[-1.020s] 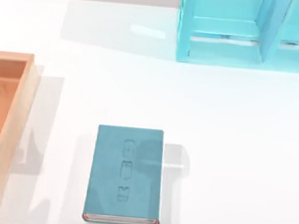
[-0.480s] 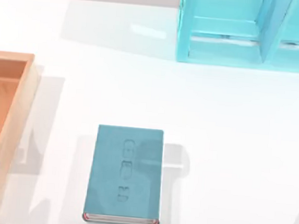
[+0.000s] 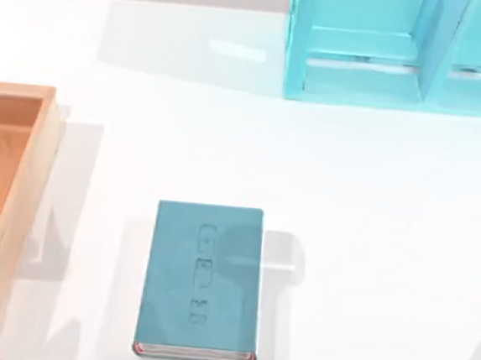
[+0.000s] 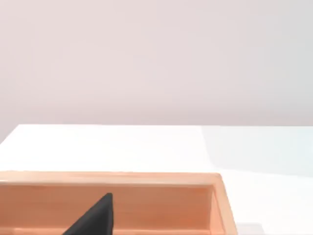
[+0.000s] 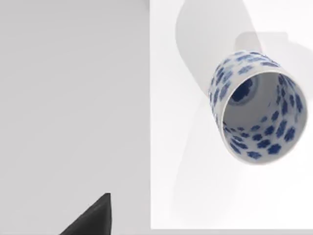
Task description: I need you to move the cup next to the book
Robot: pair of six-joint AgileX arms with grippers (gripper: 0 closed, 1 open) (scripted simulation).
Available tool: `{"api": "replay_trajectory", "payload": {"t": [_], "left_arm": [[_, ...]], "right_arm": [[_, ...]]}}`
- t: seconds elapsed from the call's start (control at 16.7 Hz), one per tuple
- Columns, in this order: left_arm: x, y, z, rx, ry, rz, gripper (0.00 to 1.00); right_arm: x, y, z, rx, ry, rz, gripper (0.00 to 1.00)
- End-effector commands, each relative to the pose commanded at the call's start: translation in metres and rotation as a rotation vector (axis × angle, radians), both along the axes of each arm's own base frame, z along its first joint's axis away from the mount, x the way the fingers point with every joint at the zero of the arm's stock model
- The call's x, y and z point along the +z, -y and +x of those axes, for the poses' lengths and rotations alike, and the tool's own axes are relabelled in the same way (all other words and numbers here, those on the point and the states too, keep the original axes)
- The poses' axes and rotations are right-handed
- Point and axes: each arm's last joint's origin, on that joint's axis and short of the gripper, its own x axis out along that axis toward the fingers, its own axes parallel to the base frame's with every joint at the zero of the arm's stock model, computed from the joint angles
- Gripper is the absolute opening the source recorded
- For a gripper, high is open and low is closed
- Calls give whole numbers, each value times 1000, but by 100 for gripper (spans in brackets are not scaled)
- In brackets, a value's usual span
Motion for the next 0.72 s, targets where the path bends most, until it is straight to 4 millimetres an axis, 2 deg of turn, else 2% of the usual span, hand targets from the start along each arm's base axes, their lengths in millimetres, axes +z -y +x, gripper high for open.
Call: {"api": "replay_trajectory", "payload": {"t": [0.36,0.54,0.72], "left_arm": [[0,0,0,0,0,0,100],[0,0,0,0,0,0,100],[0,0,0,0,0,0,100]], "right_arm": [[-5,0,1,1,-1,0,100],[-28,3,2,-1,-1,2,100],[-64,5,3,0,5,-10,100]]}}
